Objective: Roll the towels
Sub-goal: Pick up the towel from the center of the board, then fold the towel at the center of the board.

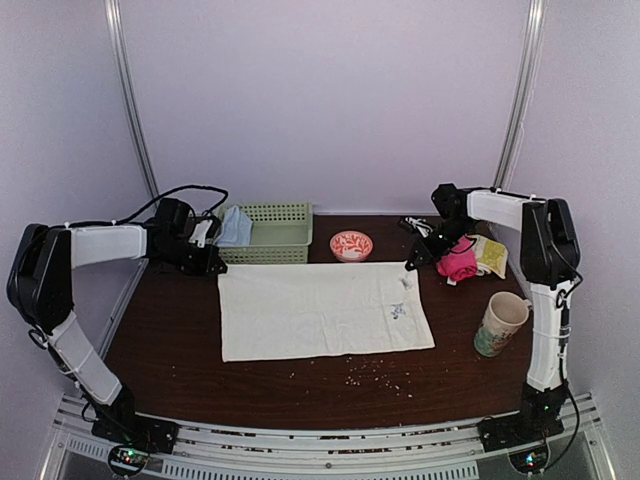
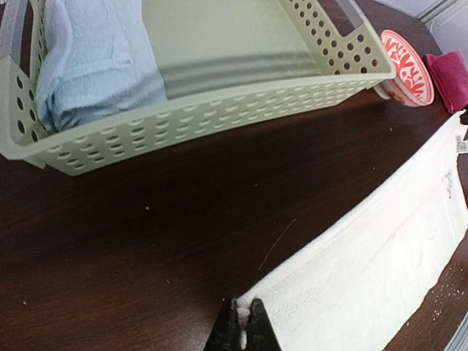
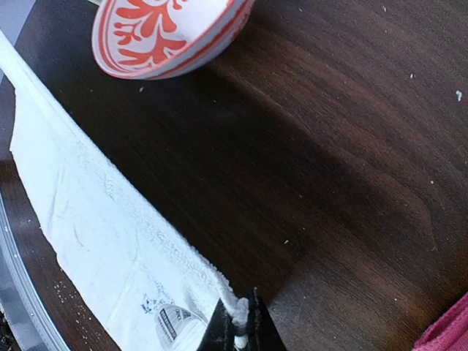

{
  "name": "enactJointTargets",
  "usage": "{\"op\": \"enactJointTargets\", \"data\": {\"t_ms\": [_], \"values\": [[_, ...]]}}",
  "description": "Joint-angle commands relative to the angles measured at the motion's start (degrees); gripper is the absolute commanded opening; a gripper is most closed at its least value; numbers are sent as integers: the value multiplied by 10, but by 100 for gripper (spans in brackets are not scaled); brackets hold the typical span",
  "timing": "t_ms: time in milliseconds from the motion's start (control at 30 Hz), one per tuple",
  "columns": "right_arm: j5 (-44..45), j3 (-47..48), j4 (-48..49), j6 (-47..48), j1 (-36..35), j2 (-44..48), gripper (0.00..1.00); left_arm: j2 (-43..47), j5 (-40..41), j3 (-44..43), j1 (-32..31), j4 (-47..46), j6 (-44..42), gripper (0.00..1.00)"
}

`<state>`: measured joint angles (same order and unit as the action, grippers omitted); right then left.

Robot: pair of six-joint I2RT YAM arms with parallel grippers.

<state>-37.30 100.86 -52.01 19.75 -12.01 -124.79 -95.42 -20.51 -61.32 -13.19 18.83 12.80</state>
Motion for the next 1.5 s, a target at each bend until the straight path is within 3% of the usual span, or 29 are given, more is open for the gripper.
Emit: {"op": "enactJointTargets", "data": {"t_ms": [0, 467, 833, 1467], "values": [[-22, -5, 4, 25, 6, 39, 1, 24, 3, -1, 5, -22, -11, 0], [-60, -129, -47, 171, 7, 133, 1, 92, -86, 44, 4, 61, -3, 0], [-71, -227, -50, 209, -3, 171, 1, 105, -103, 94, 5, 112, -2, 0], [-84, -215, -101, 275, -16, 178, 3, 78, -104, 88, 4, 128, -19, 0]]}}
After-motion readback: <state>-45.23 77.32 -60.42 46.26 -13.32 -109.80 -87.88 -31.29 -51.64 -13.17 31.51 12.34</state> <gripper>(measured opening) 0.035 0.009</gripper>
